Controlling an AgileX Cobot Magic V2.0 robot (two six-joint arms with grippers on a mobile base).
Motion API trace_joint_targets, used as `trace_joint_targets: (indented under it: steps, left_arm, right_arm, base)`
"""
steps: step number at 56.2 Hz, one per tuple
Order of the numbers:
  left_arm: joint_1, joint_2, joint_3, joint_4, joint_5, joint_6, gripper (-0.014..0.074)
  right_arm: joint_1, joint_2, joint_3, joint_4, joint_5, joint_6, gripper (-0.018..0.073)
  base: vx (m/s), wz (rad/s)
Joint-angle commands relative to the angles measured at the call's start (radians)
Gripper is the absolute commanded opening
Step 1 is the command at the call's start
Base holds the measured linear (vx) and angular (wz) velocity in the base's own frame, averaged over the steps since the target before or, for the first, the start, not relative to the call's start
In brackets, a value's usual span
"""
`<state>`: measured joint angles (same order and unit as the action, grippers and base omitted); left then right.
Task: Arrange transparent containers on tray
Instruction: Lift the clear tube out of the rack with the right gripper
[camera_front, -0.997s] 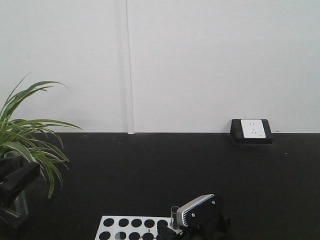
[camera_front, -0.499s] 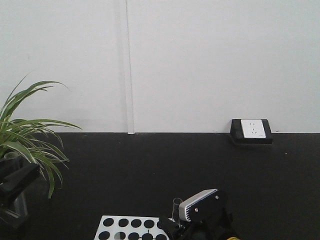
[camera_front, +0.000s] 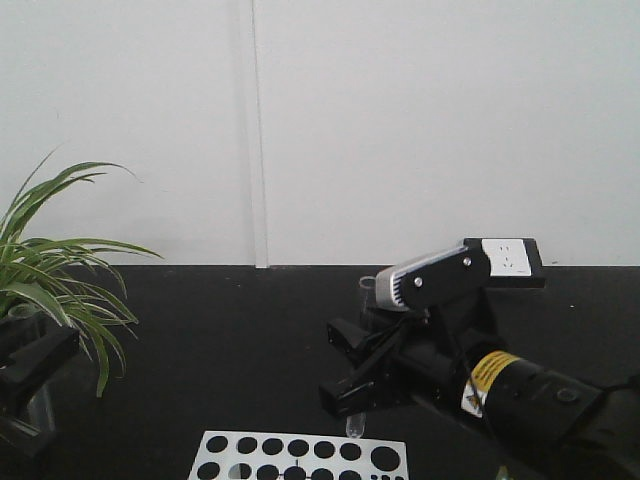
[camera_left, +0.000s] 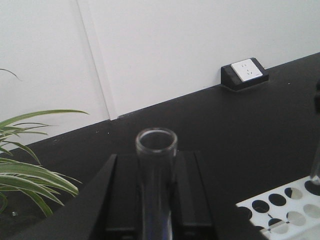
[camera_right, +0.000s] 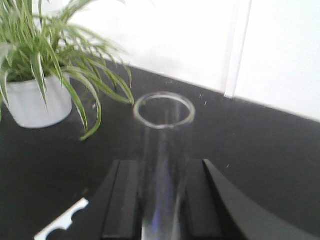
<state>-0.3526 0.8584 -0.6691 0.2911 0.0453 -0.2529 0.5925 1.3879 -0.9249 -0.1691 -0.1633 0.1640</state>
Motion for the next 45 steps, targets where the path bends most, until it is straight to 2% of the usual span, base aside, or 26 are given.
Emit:
trace_joint_targets:
  steps: [1,6,21,28,32,37,45]
  left_arm:
    - [-0.005,-0.011,-0.034,-0.010,-0.082,-0.006,0.0129]
    - [-0.005,-0.011,-0.034,-0.010,-0.082,-0.006,0.0129]
    - [-0.005,-0.011,-0.034,-0.010,-0.082,-0.006,0.0129]
    - [-0.005,-0.011,-0.034,-0.012,-0.082,-0.008,0.0129]
    - [-0.005,-0.011,-0.034,-0.012,-0.082,-0.008,0.0129]
    - [-0.005,-0.007,-0.034,-0.012,-0.082,-0.008,0.0129]
    - [-0.005,-0.007,-0.034,-0.012,-0.066,-0.008,0.0129]
  right_arm:
    - [-0.003,-0.088,-0.062,-0.023,-0.018,-0.011,0.0030]
    - [-0.003,-0.154,-0.063,-0.023,0.023,-0.011,0.0030]
    - [-0.003,-0.377,-0.036,-0.030,0.296,-0.022,0.0030]
    - [-0.003,-0.509,0.093,-0.030,0.250,-0.022,0.0030]
    - [-0.003,-0.563,0.137,-0.030,0.275,-0.022,0.0030]
    - [-0.003,-0.599,0.151,-0.040,0.333,-0.022,0.0030]
    - [-0.003,-0.630,0.150,-0.054,0.326,-0.022,0.0030]
  base:
    - [0.00,0.00]
    - [0.00,0.00]
    - [0.00,0.00]
    - [0.00,0.00]
    - [0.00,0.00]
    - [0.00,0.00]
    - [0.00,0.00]
